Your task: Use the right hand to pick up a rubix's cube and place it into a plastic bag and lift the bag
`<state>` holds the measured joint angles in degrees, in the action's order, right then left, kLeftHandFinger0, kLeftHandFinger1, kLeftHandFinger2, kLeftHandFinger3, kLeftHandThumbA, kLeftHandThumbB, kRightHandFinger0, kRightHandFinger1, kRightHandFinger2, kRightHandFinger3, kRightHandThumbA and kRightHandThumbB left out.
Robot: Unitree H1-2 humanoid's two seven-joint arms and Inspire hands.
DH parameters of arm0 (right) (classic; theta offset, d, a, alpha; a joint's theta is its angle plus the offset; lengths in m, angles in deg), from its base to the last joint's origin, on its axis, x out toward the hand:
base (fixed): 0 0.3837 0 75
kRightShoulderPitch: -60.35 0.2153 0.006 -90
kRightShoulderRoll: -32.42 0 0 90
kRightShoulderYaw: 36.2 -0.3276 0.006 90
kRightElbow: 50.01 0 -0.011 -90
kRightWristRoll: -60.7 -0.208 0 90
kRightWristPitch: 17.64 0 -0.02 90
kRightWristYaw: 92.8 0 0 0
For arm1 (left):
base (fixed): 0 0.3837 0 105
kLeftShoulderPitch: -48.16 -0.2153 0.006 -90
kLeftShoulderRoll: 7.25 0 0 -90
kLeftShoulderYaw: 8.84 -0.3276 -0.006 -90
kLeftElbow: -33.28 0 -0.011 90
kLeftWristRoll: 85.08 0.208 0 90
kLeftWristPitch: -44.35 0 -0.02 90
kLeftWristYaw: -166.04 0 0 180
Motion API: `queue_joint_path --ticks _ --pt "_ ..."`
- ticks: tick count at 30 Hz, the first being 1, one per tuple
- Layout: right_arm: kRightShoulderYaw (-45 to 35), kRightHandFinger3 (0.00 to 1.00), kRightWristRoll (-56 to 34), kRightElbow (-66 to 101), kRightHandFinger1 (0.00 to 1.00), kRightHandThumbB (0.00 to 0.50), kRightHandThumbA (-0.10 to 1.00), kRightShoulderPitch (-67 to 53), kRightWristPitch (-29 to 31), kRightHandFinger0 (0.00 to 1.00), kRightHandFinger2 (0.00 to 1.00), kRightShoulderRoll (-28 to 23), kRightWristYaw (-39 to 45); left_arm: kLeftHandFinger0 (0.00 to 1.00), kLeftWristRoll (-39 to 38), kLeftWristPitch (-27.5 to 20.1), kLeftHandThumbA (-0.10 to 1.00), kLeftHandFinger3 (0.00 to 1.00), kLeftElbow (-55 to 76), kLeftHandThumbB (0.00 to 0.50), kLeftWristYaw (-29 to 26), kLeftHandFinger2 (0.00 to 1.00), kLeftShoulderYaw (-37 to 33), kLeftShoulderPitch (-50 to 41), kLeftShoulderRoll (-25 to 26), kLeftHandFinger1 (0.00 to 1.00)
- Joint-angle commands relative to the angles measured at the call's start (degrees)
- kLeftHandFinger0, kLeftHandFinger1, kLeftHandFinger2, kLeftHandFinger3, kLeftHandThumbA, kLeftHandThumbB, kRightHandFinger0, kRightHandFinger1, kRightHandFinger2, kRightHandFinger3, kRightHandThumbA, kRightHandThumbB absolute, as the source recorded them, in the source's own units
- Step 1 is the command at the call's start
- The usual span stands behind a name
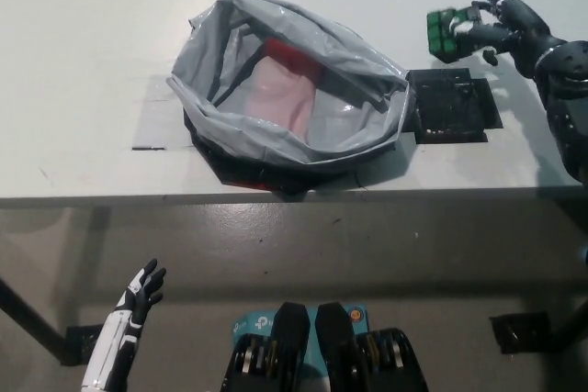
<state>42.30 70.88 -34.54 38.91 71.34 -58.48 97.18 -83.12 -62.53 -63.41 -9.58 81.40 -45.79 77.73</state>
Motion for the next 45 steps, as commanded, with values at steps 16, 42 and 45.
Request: queue_joint_path --ticks 16,42,45 --pt "-15.30 0.92 -23.42 26.06 0.46 0.138 -0.10 8.61 -18.69 0.00 0.85 9.14 3.74 1.00 0.64 -0.64 1.00 1.00 1.27 0.350 -0.10 1.00 0.15 -0.48 0.46 1.00" --pt "6.52 0.88 -17.96 37.15 0.59 0.127 -0.10 -1.46 -19.55 0.05 0.91 17.39 4.54 1.00 1.63 0.47 1.00 1.00 2.48 0.361 0.19 1.00 0.07 0.12 0.81 1.00" --pt "8.24 0.89 -16.69 35.00 0.66 0.138 -0.10 -2.03 -17.25 0.11 0.94 16.61 4.10 1.00 1.53 0.68 1.00 1.00 2.53 0.356 0.26 1.00 0.08 0.33 0.77 1.00"
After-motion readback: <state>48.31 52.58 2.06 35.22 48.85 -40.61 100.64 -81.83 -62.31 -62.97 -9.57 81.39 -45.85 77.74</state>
